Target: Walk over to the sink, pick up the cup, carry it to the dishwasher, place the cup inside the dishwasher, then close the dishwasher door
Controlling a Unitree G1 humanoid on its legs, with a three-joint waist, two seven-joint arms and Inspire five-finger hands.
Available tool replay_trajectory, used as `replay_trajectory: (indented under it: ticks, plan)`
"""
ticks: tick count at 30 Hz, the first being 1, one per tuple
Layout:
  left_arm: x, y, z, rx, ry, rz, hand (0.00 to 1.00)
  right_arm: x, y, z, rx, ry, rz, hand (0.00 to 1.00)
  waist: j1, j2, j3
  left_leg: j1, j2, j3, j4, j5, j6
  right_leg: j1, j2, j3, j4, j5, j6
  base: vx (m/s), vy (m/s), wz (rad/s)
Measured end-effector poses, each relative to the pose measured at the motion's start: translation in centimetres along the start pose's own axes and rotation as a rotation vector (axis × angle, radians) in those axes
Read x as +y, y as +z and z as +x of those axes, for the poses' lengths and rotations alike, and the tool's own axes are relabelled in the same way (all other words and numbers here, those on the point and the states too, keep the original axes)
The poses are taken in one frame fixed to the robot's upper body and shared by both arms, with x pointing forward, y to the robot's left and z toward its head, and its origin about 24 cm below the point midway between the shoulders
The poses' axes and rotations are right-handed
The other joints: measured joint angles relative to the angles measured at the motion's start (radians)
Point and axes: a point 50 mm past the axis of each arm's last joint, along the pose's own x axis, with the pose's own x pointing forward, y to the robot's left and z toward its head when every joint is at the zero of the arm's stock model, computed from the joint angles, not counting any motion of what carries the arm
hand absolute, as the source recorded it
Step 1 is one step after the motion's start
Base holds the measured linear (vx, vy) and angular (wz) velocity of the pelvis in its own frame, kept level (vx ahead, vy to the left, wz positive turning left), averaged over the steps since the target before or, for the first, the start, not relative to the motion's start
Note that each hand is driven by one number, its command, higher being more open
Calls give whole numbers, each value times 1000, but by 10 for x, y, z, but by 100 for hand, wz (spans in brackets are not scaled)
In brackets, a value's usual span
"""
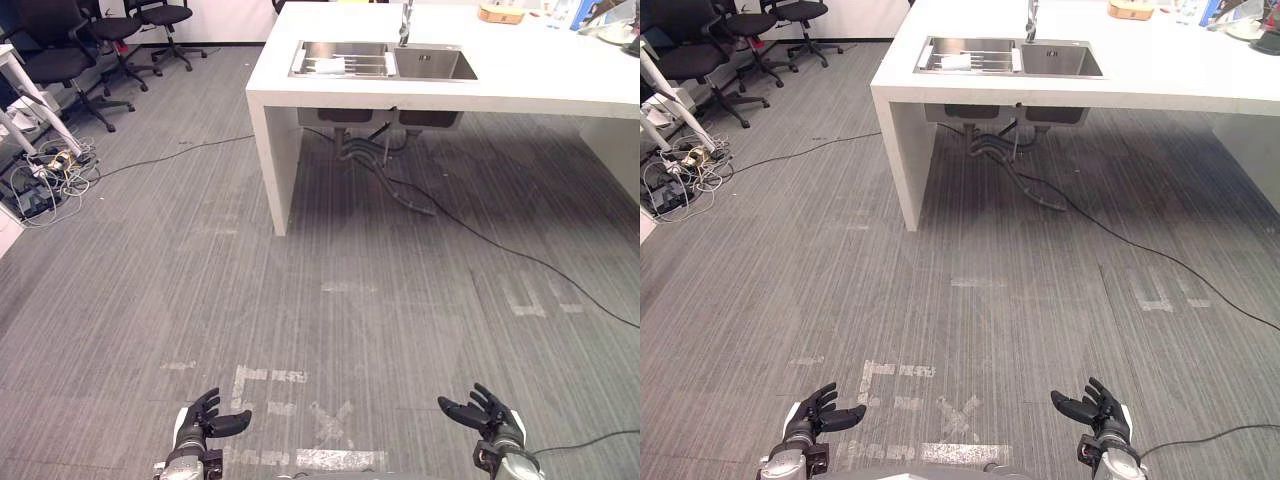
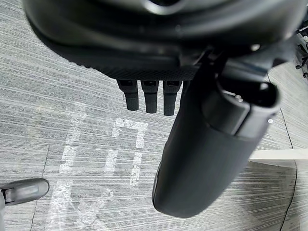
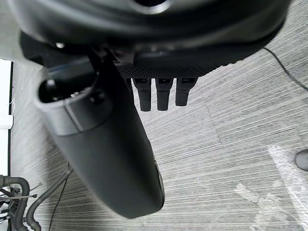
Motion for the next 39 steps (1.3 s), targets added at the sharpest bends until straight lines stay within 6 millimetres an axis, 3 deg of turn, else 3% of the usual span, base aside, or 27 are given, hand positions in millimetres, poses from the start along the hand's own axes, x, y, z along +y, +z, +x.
replay_trajectory:
  ticks: [10, 19, 22, 25, 27, 28, 29, 32, 33, 34, 35, 36, 37, 38, 39]
  plan:
    - [0, -1, 0, 3, 2, -13, 90, 1, 6, 3, -13, -7, 16, 90, -12, 0, 5, 18, 3, 2, 3, -11, -17, 5, -1, -11, 28, -10, 5, -2, 0, -1]
    - [-3, -1, 0, 6, -3, -40, 90, 3, 8, 4, -17, -6, 18, 90, -12, -1, 7, 20, 2, 18, 16, -14, -20, -21, -6, -16, 88, -32, -18, -39, -9, -5]
    - [-5, -1, 0, 5, -6, -46, 90, 3, 8, 4, -16, -12, 18, 90, -12, -1, 8, 10, 2, 27, 17, -16, -10, -37, -7, -17, 97, -44, -34, -61, -25, -5]
    - [-7, 0, -1, 0, -8, -70, 90, 3, 8, 4, -13, -18, 17, 90, -12, -2, 20, -16, 3, 30, 33, -19, 23, -67, -6, -20, 107, -54, -48, -68, -19, -2]
    - [-8, 3, 0, -11, -9, -86, 90, 3, 9, 5, -16, -21, 18, 90, -12, -3, 32, -42, 4, 35, 52, -36, 32, -95, -8, -21, 131, -79, -42, -58, -4, -5]
    - [-9, 4, 0, -17, -10, -93, 90, 4, 10, 5, -18, -24, 19, 90, -11, -6, 38, -61, 3, 48, 74, -52, 34, -127, -22, -28, 177, -109, -36, 3, 30, -15]
    - [-9, 5, -2, -29, -14, -96, 90, 4, 11, 5, -19, -28, 19, 90, -9, -11, 49, -72, -6, 60, 101, -85, 47, -164, -54, -46, 257, -154, -9, 48, 46, -13]
    - [-13, 6, -3, -33, -23, -91, 90, 3, 10, 5, -12, -40, 17, 90, -17, -7, 63, -49, -27, 60, 97, -111, 66, -253, -108, -76, 496, -182, 37, 141, 61, -6]
    - [-14, 8, -2, -40, -25, -79, 90, 4, 9, 5, -5, -34, 13, 90, -20, -4, 76, -31, -24, 57, 97, -114, 79, -306, -123, -99, 599, -196, 32, 241, 61, -4]
    - [-13, 13, -2, -58, -22, -83, 90, 7, 7, 5, 5, -18, 3, 90, -23, 4, 94, -3, -11, 56, 98, -132, 74, -333, -122, -124, 609, -213, 3, 333, 40, 3]
    - [-13, 18, 0, -70, -22, -82, 90, 9, 8, 5, 4, -7, -11, 90, -27, 15, 101, 12, 8, 53, 102, -142, 58, -377, -117, -147, 590, -216, -2, 339, 8, 2]
    - [-13, 21, 1, -79, -24, -84, 90, 10, 9, 6, 1, -4, -16, 90, -30, 24, 107, 22, 22, 50, 102, -148, 52, -399, -108, -156, 570, -214, -3, 384, -29, 20]
    - [-16, 29, 4, -99, -30, -93, 90, 10, 14, 7, -10, 0, -25, 90, -45, 50, 126, 45, 57, 29, 88, -153, 41, -441, -81, -169, 495, -196, -8, 434, -70, 43]
    - [-18, 39, 7, -126, -36, -96, 90, 9, 19, 9, -23, 0, -31, 90, -63, 62, 147, 76, 80, 6, 64, -149, 32, -475, -65, -169, 394, -138, -7, 552, -127, 58]
    - [-18, 45, 9, -144, -36, -94, 90, 8, 21, 10, -28, -3, -35, 90, -70, 55, 152, 100, 83, -4, 49, -151, 23, -499, -66, -158, 316, -72, 0, 489, -144, 54]
